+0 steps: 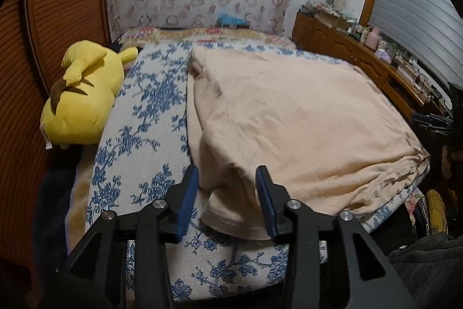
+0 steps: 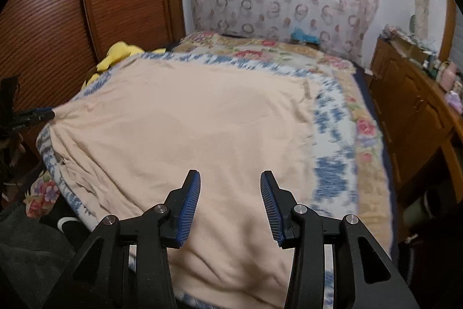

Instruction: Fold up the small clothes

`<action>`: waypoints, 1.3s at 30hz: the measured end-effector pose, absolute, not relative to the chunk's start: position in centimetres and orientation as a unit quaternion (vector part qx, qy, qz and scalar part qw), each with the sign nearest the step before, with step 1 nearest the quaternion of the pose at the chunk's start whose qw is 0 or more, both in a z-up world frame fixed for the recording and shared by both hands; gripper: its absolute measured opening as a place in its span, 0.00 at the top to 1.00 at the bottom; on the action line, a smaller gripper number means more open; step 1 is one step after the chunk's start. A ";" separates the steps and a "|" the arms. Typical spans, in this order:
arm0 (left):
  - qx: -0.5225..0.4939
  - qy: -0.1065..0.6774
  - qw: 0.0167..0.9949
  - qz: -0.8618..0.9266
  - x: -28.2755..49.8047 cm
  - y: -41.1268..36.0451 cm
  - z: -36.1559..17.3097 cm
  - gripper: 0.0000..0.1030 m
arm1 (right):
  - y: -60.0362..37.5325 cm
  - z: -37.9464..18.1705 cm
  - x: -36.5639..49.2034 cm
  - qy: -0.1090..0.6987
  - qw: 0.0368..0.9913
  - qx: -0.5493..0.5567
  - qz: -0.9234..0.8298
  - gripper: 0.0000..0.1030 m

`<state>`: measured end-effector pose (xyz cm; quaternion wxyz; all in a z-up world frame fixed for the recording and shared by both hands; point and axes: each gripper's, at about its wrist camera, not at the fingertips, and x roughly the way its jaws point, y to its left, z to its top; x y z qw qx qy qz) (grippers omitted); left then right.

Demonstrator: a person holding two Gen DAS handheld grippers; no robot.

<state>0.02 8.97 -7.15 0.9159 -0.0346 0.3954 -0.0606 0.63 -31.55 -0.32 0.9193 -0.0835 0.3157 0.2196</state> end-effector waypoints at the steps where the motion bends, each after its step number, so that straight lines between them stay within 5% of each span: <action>1: -0.034 0.397 0.915 -0.061 0.0 9.0 -7.4 0.53 | -31.1 -1.0 1.2 0.318 0.918 -0.089 0.221 0.56; 39: -0.058 0.417 0.906 -0.045 1.2 8.9 -10.9 0.53 | -29.7 -4.8 5.4 0.332 0.912 -0.072 0.229 0.44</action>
